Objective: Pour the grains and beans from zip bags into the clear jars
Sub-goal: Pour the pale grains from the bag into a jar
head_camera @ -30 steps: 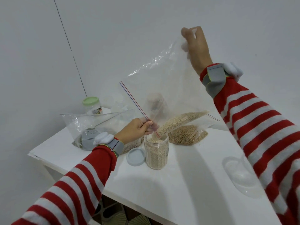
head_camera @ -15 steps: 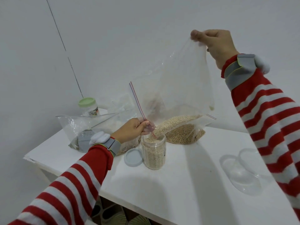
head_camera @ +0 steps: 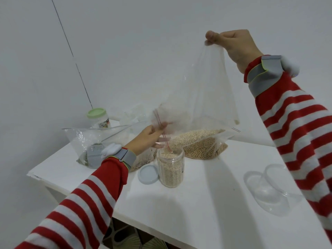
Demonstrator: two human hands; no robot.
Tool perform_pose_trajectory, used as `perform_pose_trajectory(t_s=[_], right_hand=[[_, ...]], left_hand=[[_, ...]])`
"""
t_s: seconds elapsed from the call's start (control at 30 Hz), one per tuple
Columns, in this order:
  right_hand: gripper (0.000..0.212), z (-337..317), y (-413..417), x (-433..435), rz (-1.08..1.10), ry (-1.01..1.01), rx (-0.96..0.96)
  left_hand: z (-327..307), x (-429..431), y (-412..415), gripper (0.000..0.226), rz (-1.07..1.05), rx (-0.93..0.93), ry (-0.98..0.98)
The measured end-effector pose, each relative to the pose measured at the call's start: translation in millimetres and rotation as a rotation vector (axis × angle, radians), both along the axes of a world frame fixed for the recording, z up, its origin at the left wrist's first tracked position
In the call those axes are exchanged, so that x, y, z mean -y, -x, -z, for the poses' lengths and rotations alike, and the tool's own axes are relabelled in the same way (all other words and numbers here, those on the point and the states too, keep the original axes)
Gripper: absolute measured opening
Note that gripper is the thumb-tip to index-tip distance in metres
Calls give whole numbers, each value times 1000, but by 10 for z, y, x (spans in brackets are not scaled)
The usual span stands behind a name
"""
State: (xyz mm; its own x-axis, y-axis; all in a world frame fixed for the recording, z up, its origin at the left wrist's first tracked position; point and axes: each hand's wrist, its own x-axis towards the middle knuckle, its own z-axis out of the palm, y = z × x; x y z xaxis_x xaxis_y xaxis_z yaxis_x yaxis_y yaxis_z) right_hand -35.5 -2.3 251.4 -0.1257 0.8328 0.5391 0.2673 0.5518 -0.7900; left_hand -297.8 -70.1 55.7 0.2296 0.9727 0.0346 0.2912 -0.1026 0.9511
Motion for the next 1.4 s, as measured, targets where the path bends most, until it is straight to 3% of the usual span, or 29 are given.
perform_pose_trajectory(t_s=[0.13, 0.3, 0.63, 0.73, 0.83, 0.87, 0.97, 1.0, 1.1, 1.27, 1.4], right_hand=[[30, 18, -8, -1, 3, -5, -1], [30, 51, 44, -18, -9, 10, 11], [43, 311, 35, -31, 3, 48, 69], [69, 590, -126, -45, -51, 151, 134], [103, 1019, -398, -98, -96, 423, 101], [103, 1184, -487, -95, -79, 510, 134], [57, 1699, -644, -54, -21, 711, 315], [50, 1850, -670, -35, -19, 759, 379], [25, 2121, -703, -34, 11, 764, 368], [31, 2054, -724, 52, 59, 590, 24], [23, 1839, -821, 16, -2, 537, 50]], left_hand=[[28, 22, 22, 38, 10, -5, -2], [-39, 53, 2, 53, 42, -164, 14], [-41, -39, -47, 39, 84, -58, 44], [-47, -66, -66, 42, 91, -73, 63], [-30, -102, -67, 42, 94, -73, 79], [-24, -109, -62, 41, 94, -71, 83], [-17, -129, -54, 41, 92, -62, 94], [-17, -132, -51, 41, 91, -61, 93], [-16, -138, -51, 39, 84, -40, 95], [-19, -137, -18, 38, 80, 15, 110], [-23, -132, 10, 38, 83, 52, 116]])
